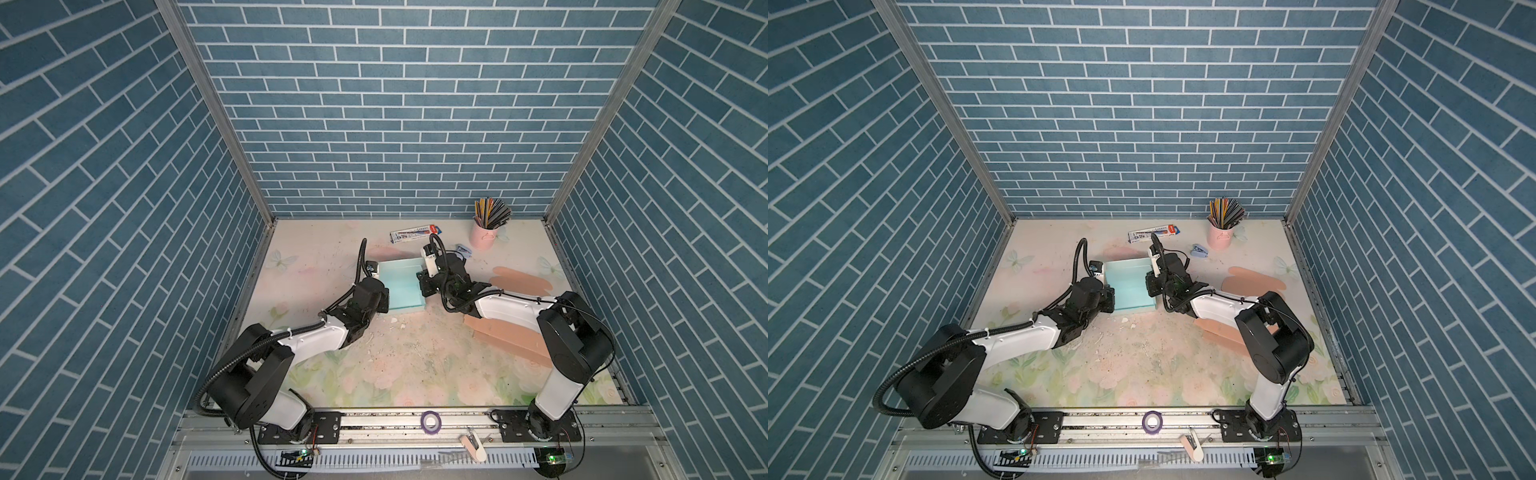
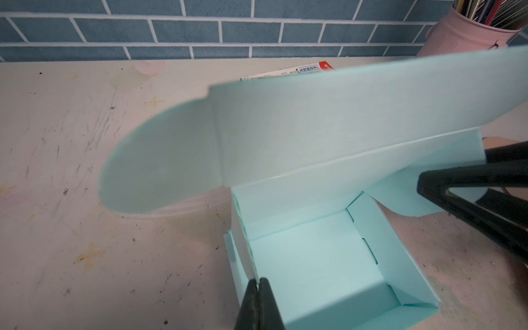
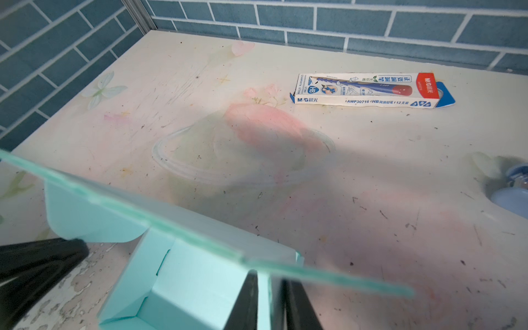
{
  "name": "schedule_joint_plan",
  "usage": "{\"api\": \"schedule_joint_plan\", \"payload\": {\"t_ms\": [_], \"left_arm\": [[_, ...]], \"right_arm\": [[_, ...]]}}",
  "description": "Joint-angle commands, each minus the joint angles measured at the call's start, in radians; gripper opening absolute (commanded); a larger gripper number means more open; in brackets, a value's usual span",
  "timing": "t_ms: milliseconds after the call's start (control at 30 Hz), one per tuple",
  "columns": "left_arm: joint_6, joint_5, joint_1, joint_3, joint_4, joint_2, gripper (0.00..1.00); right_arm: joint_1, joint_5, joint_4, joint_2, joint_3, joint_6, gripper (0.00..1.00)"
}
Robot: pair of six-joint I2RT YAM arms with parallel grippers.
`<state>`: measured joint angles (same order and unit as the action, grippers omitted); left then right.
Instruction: Fold the paper box
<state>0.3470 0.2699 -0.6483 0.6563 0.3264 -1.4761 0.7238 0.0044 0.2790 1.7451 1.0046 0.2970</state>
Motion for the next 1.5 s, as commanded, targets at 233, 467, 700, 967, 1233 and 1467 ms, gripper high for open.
{"api": "schedule_joint_plan", "payload": {"t_ms": [233, 467, 700, 967, 1233, 1467], "left_arm": [[0.032, -0.03, -0.035, 0.003, 0.057, 0.019, 0.05], [0.105, -0.025, -0.036, 0.037, -0.073, 0.025, 0.05], [0.14, -0.044, -0.046, 0.038, -0.061, 0.008, 0.05], [0.112, -0.04, -0.051, 0.03, -0.067, 0.028, 0.06], [0.011, -0.393, 0.153, -0.053, -0.05, 0.152, 0.27], [-0.047, -0.426, 0.205, -0.037, -0.131, 0.189, 0.54]], "right_arm": [[0.027, -0.086, -0.038, 0.03, 0.042, 0.176, 0.14], [0.028, -0.068, -0.139, 0.04, 0.094, 0.219, 0.15], [0.04, -0.033, -0.171, 0.039, 0.086, 0.231, 0.17], [0.052, 0.037, -0.176, 0.023, 0.055, 0.19, 0.15], [0.05, 0.024, -0.232, -0.017, 0.108, -0.124, 0.15], [0.046, -0.006, -0.438, 0.02, 0.263, -0.341, 0.16]]}}
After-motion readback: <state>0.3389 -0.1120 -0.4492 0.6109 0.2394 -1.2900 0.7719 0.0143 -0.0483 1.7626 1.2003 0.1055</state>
